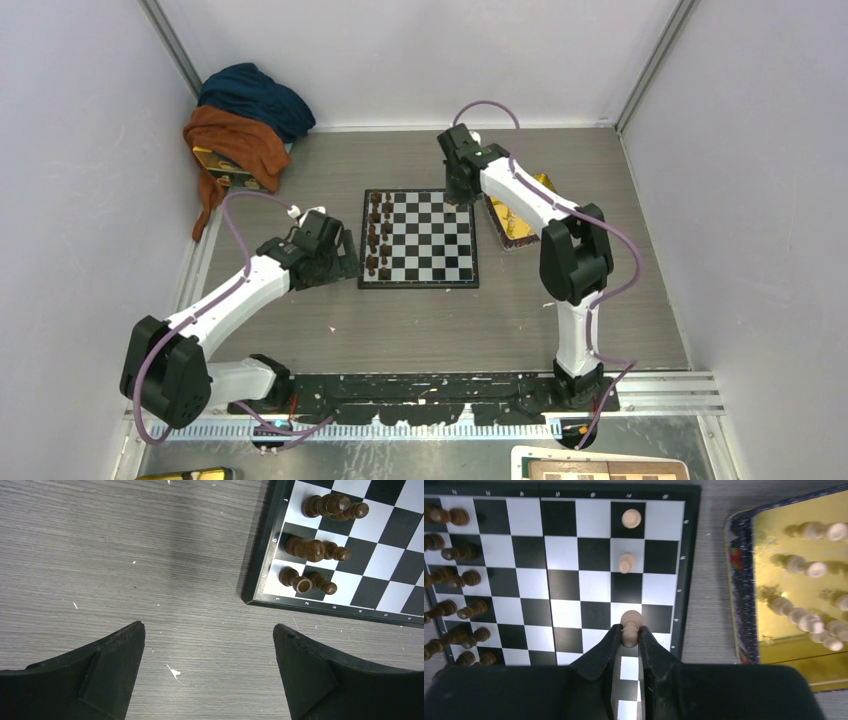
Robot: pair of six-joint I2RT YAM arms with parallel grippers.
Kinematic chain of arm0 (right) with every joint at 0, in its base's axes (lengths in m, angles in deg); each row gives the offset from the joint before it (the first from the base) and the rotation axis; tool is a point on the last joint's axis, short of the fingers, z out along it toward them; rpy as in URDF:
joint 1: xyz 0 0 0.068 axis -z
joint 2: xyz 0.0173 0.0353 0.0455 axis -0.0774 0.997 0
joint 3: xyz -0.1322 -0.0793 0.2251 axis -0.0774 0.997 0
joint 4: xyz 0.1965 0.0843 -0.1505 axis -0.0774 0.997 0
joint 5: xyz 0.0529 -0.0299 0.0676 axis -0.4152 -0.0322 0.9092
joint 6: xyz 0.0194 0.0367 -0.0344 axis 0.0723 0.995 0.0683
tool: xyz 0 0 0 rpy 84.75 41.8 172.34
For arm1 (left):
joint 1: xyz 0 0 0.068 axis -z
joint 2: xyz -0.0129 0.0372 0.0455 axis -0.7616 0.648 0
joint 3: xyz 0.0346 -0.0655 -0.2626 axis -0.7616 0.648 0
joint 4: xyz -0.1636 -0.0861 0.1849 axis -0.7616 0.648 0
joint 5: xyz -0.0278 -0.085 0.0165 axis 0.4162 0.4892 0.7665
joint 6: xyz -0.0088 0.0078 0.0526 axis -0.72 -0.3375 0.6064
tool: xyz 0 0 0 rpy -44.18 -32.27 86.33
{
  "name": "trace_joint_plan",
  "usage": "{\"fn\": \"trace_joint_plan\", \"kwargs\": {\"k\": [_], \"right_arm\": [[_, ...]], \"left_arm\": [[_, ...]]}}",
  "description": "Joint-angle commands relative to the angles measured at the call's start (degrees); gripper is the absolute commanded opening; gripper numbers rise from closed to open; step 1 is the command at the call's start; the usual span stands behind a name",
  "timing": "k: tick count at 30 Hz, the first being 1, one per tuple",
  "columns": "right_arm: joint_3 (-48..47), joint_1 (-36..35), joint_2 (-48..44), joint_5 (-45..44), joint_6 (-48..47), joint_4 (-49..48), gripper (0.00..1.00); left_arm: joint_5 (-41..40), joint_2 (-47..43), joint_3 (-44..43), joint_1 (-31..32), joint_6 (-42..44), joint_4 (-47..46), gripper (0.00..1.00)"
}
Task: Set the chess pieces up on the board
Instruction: Place the chess piece on the chessboard.
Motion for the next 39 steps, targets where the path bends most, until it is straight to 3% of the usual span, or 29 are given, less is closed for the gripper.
{"fn": "trace_joint_plan", "kwargs": {"k": [1,32,35,39], "right_arm": [[-1.23,-1.57,1.6,-0.73,-1.09,-1.18,0.01],[0.58,-1.82,9.31,1.26,-2.94,-7.08,0.02],[0.71,-1.84,9.3,1.61,-2.94,-7.19,0.04],[0.84,-1.85,8.82,1.88,-3.02,-7.34,0.16]], "left_arm": [[-0.52,-1.72,-0.65,-0.11,-0.58,-1.09,1.0],[-0.52,0.16,-0.46,-0.11,-0.97,-1.59,1.0],[-0.52,0.29,-0.54,-0.11,-0.97,-1.53,1.0],[-0.52,0.38,-0.63,-0.12,-0.97,-1.57,1.0]]}}
